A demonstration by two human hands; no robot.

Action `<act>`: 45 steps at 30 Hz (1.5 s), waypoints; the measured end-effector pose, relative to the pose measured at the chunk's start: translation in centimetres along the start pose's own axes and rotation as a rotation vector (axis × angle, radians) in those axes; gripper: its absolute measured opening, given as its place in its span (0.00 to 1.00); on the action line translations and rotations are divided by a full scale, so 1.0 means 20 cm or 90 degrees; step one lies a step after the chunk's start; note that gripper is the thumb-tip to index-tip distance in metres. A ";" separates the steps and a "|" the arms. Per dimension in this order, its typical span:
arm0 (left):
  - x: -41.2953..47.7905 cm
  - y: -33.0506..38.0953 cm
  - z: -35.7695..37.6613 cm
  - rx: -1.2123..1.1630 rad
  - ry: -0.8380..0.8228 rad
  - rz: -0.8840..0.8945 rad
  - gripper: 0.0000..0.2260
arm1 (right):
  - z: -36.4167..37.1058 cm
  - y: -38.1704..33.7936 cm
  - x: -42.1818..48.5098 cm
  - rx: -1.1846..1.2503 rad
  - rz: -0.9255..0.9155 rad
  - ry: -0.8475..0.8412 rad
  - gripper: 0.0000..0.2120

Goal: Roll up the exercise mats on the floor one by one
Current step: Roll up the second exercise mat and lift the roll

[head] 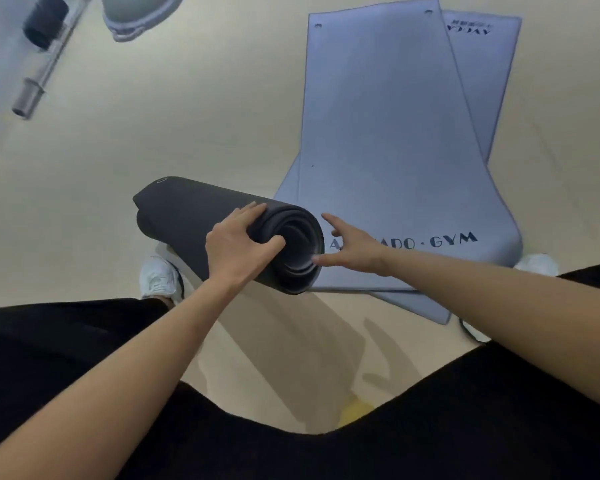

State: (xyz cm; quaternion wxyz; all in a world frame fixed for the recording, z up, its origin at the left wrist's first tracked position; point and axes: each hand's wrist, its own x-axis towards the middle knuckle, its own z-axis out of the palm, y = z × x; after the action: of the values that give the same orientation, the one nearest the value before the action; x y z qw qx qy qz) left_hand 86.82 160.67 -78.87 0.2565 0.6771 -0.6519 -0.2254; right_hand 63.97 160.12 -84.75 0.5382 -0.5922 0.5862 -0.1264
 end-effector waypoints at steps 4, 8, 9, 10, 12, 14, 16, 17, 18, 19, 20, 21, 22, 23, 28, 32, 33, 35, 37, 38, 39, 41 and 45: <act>0.02 -0.06 -0.04 -0.051 0.032 -0.008 0.29 | 0.10 -0.15 0.17 0.086 -0.090 0.044 0.35; 0.04 -0.14 -0.11 -0.090 0.053 -0.012 0.28 | 0.16 -0.23 0.26 0.083 -0.149 0.099 0.28; 0.05 -0.16 -0.13 -0.094 0.057 -0.008 0.28 | 0.16 -0.25 0.27 0.084 -0.156 0.112 0.28; 0.05 -0.19 -0.15 -0.094 0.061 0.000 0.28 | 0.17 -0.27 0.28 0.092 -0.162 0.124 0.27; 0.05 -0.21 -0.20 -0.082 0.072 0.021 0.28 | 0.17 -0.32 0.29 0.119 -0.176 0.133 0.26; 0.04 -0.21 -0.23 -0.070 0.078 0.035 0.29 | 0.15 -0.36 0.28 0.139 -0.187 0.137 0.26; 0.01 -0.19 -0.24 -0.050 0.070 0.019 0.31 | 0.12 -0.38 0.26 0.156 -0.187 0.148 0.25; -0.01 -0.17 -0.23 -0.032 0.059 0.003 0.35 | 0.10 -0.39 0.24 0.166 -0.184 0.155 0.25; -0.03 -0.15 -0.23 -0.008 0.045 -0.012 0.39 | 0.09 -0.40 0.23 0.178 -0.181 0.163 0.24; -0.06 -0.13 -0.22 0.020 0.033 -0.021 0.44 | 0.07 -0.41 0.20 0.190 -0.176 0.171 0.23; -0.09 -0.11 -0.21 0.049 0.025 -0.024 0.48 | 0.05 -0.42 0.18 0.200 -0.173 0.178 0.23; -0.12 -0.09 -0.19 0.074 0.022 -0.024 0.52 | 0.03 -0.43 0.16 0.209 -0.172 0.183 0.23; -0.15 -0.07 -0.18 0.094 0.020 -0.022 0.54 | 0.02 -0.43 0.13 0.218 -0.167 0.188 0.23; -0.17 -0.05 -0.16 0.106 0.019 -0.018 0.56 | 0.00 -0.43 0.11 0.224 -0.160 0.194 0.23; -0.23 -0.01 -0.13 0.059 -0.010 0.052 0.57 | -0.04 -0.41 0.00 0.267 -0.116 0.220 0.22; -0.18 0.04 -0.20 0.025 -0.025 0.110 0.54 | -0.07 -0.43 -0.09 0.305 -0.085 0.235 0.22; -0.16 0.06 -0.23 0.023 -0.023 0.129 0.52 | -0.08 -0.45 -0.11 0.313 -0.080 0.244 0.21; -0.11 0.11 -0.32 -0.004 -0.018 0.161 0.48 | -0.10 -0.50 -0.15 0.325 -0.075 0.267 0.22; -0.08 0.17 -0.41 -0.054 -0.014 0.181 0.42 | -0.12 -0.56 -0.21 0.345 -0.078 0.288 0.22; -0.07 0.19 -0.45 -0.080 -0.019 0.185 0.40 | -0.12 -0.58 -0.25 0.357 -0.079 0.295 0.22; -0.06 0.21 -0.48 -0.100 -0.031 0.181 0.39 | -0.13 -0.60 -0.29 0.367 -0.080 0.301 0.22; -0.06 0.24 -0.54 -0.136 -0.050 0.158 0.41 | -0.12 -0.62 -0.38 0.382 -0.084 0.306 0.21; -0.12 0.25 -0.58 -0.160 -0.038 0.112 0.38 | -0.06 -0.61 -0.49 0.348 -0.106 0.306 0.18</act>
State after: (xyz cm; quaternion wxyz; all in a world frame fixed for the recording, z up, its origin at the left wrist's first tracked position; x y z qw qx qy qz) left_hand 90.30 163.69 -66.83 0.3384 0.5731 -0.6827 -0.3016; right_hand 67.20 164.34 -69.99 0.5109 -0.4258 0.5905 -0.4571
